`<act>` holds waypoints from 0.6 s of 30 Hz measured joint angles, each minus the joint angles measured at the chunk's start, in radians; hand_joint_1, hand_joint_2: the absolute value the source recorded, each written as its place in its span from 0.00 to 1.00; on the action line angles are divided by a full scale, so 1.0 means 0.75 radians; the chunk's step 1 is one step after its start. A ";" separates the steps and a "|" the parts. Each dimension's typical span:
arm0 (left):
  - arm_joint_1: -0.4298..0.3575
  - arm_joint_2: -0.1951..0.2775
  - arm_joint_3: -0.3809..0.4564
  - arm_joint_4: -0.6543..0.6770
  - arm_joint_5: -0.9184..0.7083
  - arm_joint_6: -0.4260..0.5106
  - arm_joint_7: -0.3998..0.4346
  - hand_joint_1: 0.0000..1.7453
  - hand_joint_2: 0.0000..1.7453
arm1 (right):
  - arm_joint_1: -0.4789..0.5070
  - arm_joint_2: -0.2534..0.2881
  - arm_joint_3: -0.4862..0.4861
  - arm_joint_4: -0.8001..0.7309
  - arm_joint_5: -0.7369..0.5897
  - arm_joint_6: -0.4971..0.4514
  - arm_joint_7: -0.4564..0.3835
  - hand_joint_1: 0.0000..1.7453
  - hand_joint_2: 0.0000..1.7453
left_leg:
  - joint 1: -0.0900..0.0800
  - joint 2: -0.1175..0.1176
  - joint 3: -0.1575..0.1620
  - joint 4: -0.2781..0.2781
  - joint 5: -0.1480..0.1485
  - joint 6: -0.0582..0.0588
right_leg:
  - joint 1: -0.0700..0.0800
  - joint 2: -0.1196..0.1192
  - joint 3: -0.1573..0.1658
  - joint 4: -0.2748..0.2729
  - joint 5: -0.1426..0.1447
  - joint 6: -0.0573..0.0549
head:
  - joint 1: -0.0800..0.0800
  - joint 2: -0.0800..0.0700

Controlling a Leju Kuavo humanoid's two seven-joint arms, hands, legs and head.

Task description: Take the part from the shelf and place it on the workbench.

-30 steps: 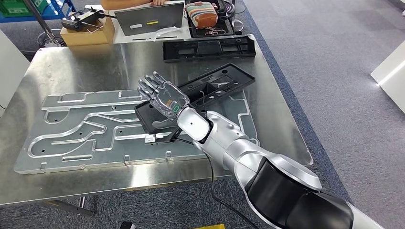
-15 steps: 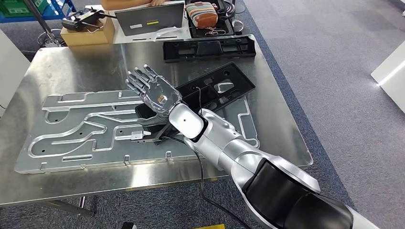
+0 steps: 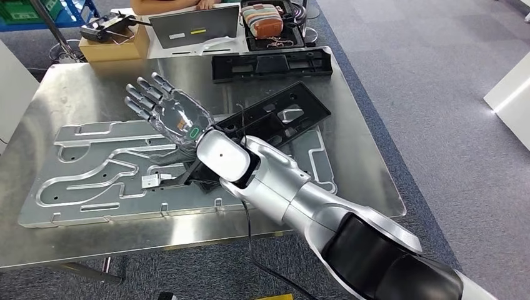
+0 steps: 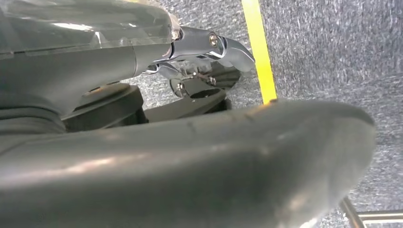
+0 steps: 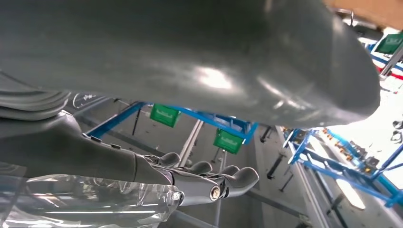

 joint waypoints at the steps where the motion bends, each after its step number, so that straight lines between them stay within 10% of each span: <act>1: 0.000 0.000 0.001 0.000 -0.002 -0.002 0.000 0.00 0.00 | 0.004 -0.006 0.007 -0.020 -0.002 0.007 -0.003 0.00 0.00 | 0.005 0.000 -0.004 0.007 -0.001 -0.007 | -0.008 -0.002 0.032 -0.061 0.041 0.007 | 0.000 0.000; 4: -0.001 -0.001 0.003 0.000 -0.006 -0.007 0.001 0.00 0.00 | 0.002 -0.015 0.028 -0.071 -0.016 0.012 -0.006 0.00 0.00 | 0.013 -0.001 -0.022 0.031 -0.004 -0.037 | -0.018 -0.004 0.161 -0.307 0.141 0.011 | 0.000 0.000; 8: 0.003 -0.003 0.005 0.000 -0.010 -0.010 0.001 0.00 0.00 | 0.001 -0.027 0.045 -0.100 -0.035 0.016 -0.007 0.00 0.00 | 0.018 -0.002 -0.038 0.038 0.007 -0.081 | -0.009 0.005 0.159 -0.349 0.159 -0.036 | 0.000 0.000; 14: 0.003 -0.002 0.005 0.000 -0.021 -0.021 0.017 0.00 0.00 | 0.009 -0.040 0.065 -0.105 -0.052 0.014 -0.002 0.00 0.00 | 0.023 -0.002 -0.142 0.391 -0.241 -0.093 | 0.007 0.001 0.106 -0.355 0.210 -0.082 | 0.000 0.000; 16: 0.001 -0.002 0.005 0.000 -0.021 -0.025 0.023 0.00 0.00 | 0.016 -0.047 0.071 -0.105 -0.057 0.013 0.000 0.00 0.00 | 0.020 -0.002 -0.087 0.362 -0.222 -0.085 | 0.015 0.003 0.086 -0.352 0.224 -0.083 | 0.000 0.000; 18: -0.005 -0.002 0.005 0.000 -0.020 -0.028 0.026 0.00 0.00 | 0.017 -0.049 0.074 -0.105 -0.063 0.013 0.003 0.00 0.00 | 0.013 -0.004 0.039 0.182 -0.172 -0.068 | 0.020 0.005 0.071 -0.348 0.236 -0.079 | 0.000 0.000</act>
